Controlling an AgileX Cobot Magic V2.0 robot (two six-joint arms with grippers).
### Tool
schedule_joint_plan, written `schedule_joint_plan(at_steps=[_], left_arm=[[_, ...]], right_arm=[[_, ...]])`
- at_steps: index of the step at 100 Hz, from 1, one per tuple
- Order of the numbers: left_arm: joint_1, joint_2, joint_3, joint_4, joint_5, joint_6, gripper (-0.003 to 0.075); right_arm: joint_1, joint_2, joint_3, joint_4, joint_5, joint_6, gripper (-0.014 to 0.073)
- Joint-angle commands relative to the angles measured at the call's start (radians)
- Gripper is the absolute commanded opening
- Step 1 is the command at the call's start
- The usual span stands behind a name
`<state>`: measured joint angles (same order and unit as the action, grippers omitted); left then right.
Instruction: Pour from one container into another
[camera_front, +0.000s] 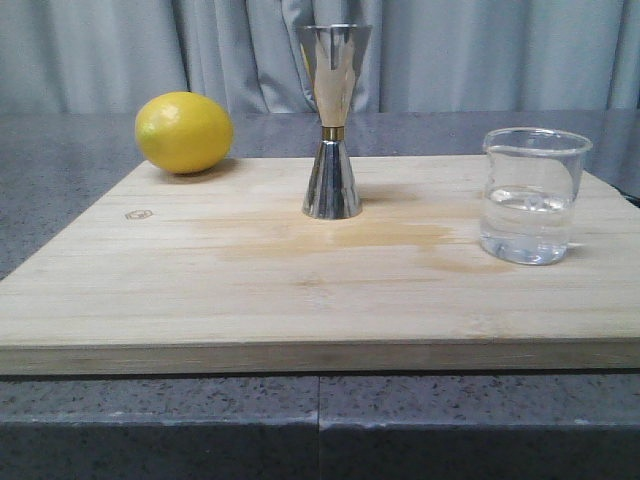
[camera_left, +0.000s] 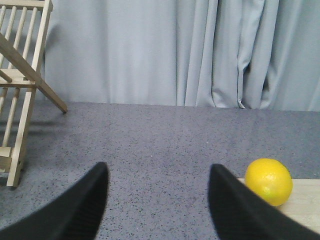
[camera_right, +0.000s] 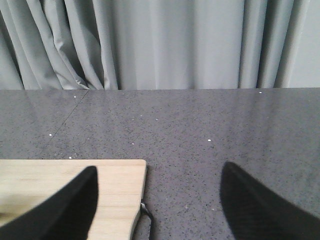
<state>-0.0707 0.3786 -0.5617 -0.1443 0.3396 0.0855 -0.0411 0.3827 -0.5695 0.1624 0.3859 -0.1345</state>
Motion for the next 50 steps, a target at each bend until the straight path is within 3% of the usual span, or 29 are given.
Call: schedule_joint_plan(at_steps=[1, 50], left_arm=[[0.001, 0.015, -0.033, -0.013, -0.072, -0.001, 0.0597], [0.001, 0.015, -0.033, -0.017, -0.072, -0.001, 0.0599]], right_arm=[[0.000, 0.017, -0.036, -0.006, -0.077, -0.002, 0.0591], [0.000, 0.017, -0.036, -0.001, -0.062, -0.002, 0.0584]])
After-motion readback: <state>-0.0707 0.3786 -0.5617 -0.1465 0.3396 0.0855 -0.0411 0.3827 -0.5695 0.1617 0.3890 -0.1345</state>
